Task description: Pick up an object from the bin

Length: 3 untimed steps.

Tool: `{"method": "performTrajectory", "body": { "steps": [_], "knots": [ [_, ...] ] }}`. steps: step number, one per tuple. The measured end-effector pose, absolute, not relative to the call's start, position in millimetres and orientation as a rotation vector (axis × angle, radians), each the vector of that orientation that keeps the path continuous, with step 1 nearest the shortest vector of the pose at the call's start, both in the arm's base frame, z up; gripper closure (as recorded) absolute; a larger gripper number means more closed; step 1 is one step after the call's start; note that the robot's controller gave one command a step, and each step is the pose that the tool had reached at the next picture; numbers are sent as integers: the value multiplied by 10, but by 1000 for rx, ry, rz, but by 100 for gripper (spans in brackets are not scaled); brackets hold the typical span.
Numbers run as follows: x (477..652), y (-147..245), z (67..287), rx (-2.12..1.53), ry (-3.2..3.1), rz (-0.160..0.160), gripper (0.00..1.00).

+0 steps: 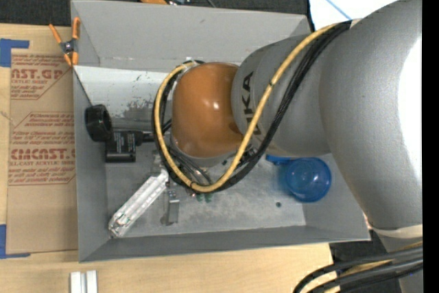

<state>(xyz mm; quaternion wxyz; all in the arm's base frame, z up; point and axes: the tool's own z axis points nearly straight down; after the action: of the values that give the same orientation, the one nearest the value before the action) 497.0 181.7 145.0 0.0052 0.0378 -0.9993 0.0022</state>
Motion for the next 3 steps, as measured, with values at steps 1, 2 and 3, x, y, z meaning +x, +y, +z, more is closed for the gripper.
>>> {"method": "performTrajectory", "body": {
  "steps": [1, 2, 3],
  "knots": [
    [5263, 1992, 2323, 235, -3154, -16, 0],
    [5217, 1993, 2097, 208, -3156, -15, 0],
    [5135, 1905, 2311, 255, -3151, -14, 0]
  ]
}}
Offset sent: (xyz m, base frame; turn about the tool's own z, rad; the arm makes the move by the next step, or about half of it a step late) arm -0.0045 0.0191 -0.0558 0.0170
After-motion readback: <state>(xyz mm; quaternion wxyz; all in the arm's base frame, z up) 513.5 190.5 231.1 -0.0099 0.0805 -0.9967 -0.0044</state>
